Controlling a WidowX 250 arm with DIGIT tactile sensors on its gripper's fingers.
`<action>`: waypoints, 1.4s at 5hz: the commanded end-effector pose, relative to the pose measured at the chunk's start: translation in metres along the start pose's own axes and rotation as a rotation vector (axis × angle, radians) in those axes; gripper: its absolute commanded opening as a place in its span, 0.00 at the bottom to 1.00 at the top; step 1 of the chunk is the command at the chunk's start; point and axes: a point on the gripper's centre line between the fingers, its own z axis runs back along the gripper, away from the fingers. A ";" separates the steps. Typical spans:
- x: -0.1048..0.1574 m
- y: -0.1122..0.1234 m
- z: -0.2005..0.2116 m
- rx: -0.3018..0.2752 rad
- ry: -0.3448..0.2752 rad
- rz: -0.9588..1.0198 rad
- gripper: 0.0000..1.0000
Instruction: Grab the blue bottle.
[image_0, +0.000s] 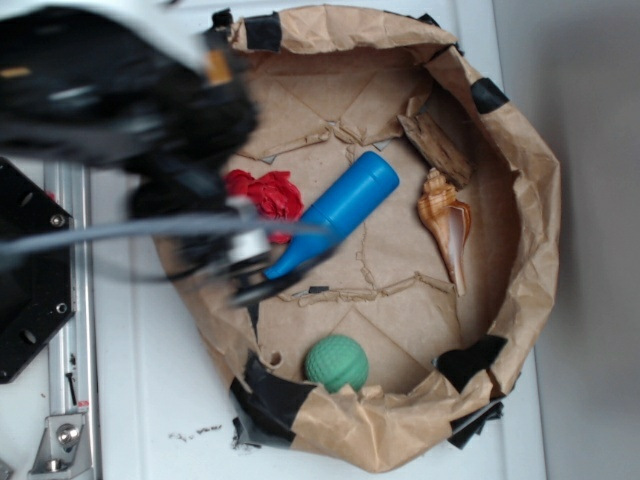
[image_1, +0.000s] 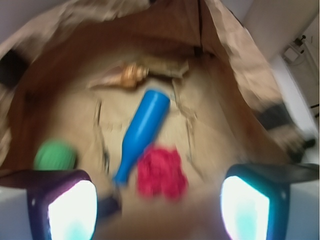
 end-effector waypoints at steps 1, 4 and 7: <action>0.048 -0.015 -0.055 -0.044 0.018 0.144 1.00; 0.017 -0.039 -0.093 0.045 0.153 0.023 1.00; 0.038 -0.030 -0.083 0.116 0.188 -0.129 0.00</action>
